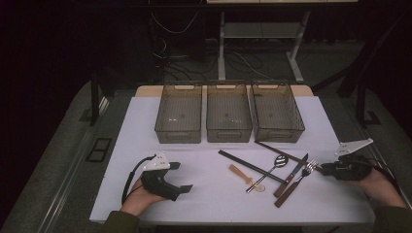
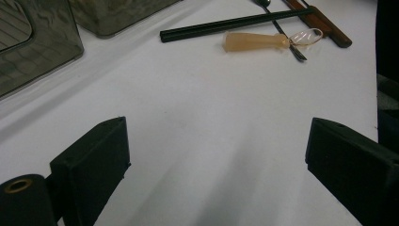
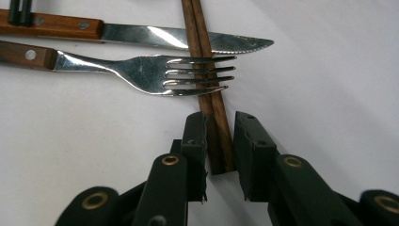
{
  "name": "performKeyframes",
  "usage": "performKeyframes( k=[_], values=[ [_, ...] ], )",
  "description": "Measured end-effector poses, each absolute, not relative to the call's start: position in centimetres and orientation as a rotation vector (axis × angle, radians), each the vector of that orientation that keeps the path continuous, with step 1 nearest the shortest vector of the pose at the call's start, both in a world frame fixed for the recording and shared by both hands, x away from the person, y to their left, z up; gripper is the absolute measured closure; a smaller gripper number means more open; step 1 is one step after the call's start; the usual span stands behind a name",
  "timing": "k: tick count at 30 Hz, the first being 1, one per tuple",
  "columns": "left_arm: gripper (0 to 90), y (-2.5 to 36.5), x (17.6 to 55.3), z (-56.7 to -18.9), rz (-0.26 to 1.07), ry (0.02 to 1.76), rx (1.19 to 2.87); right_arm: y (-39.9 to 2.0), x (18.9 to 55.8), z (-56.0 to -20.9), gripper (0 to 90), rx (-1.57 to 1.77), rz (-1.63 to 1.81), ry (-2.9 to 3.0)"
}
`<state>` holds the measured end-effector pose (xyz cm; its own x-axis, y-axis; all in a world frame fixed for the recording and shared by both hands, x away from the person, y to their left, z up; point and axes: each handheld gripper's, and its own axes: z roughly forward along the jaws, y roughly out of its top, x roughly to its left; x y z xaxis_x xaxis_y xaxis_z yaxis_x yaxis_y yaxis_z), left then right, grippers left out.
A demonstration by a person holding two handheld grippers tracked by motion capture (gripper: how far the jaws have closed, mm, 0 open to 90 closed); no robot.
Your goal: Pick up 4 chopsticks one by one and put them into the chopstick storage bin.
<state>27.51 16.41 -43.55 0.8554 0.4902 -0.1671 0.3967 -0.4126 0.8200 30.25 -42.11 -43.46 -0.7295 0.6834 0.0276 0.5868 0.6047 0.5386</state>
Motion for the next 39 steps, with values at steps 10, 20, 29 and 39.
performKeyframes(
  k=[10,20,29,39],
  values=[
    [6.5,16.4,27.5,-43.5,0.121,0.644,2.054,-41.6,29.2,-43.4,74.7,1.031,0.797,2.673],
    [6.5,16.4,27.5,-43.6,0.12,0.647,2.051,-43.4,29.0,-41.2,61.0,1.109,0.949,2.537],
    [6.5,16.4,27.5,-43.5,0.118,0.649,2.05,-41.5,30.9,-39.3,56.9,1.125,1.034,2.471],
    [6.5,16.4,27.6,-43.6,0.113,0.65,2.044,-38.1,33.8,-40.0,65.9,1.085,1.003,2.516]
  ],
)
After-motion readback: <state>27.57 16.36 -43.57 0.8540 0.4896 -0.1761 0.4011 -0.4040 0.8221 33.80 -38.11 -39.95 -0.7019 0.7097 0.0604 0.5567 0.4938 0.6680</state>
